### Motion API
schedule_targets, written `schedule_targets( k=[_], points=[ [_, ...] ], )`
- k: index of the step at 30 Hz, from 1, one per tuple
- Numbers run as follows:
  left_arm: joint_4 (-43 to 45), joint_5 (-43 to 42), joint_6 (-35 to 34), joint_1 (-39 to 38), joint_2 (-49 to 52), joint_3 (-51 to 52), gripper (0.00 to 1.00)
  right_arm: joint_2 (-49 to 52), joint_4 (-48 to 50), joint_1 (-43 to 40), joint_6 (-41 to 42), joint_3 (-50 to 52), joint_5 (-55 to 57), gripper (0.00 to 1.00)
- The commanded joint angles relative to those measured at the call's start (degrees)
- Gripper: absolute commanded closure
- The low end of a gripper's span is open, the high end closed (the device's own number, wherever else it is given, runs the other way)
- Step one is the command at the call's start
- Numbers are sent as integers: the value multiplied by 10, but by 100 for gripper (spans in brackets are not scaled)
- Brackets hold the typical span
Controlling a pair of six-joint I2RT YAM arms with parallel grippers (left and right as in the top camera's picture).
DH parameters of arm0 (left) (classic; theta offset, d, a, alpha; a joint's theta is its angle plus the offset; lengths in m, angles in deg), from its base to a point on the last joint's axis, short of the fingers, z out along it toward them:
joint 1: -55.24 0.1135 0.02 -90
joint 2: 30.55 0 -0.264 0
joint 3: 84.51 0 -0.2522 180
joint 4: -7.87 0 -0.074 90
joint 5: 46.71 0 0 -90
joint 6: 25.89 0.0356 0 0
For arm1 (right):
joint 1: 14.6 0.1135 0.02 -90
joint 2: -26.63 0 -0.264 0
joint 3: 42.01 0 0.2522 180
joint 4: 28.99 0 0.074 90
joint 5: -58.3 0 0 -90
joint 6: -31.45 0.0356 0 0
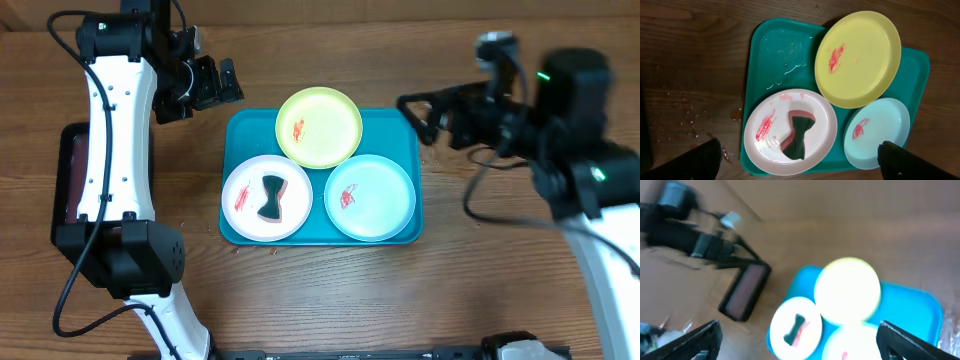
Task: Clean dirty plates on tray and stack at the side
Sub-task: 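Move the right gripper to the white plate's rim and grasp it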
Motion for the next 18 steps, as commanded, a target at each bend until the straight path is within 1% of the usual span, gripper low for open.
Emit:
schedule_targets(
  k=[1, 4, 5, 6, 7, 8, 11, 12, 13, 14, 16, 18],
  points=[
    [1, -7, -6, -3, 0, -3, 0, 58, -29, 54, 58, -51, 104, 0],
    [1, -7, -6, -3, 0, -3, 0, 97, -16, 96, 58, -51, 95, 0],
    [1, -7, -6, -3, 0, -3, 0, 111, -14, 111, 58, -51, 95, 2],
    [0, -7, -6, -3, 0, -3, 0, 124, -12, 124, 58, -51, 95, 15],
    [-1, -7, -6, -3, 0, -3, 5, 140, -10, 139, 61, -51, 95, 25],
    [-2, -7, -6, -3, 0, -3, 7, 156, -7, 151, 71, -51, 96, 32],
    [-2, -7, -6, -3, 0, -3, 10, 202, -4, 182, 124, -51, 123, 40],
    [-2, -7, -6, -3, 0, -3, 10, 216, -5, 191, 143, -51, 139, 40],
    [-2, -7, -6, -3, 0, -3, 2, 230, -5, 200, 163, -51, 158, 40],
    [-1, -7, -6, -3, 0, -3, 0, 250, -5, 210, 188, -51, 186, 40],
    [-1, -7, -5, -4, 0, -3, 0, 275, -5, 224, 229, -51, 224, 41],
    [-2, -7, -5, -4, 0, -3, 0, 299, -1, 239, 249, -51, 250, 43]
  ],
)
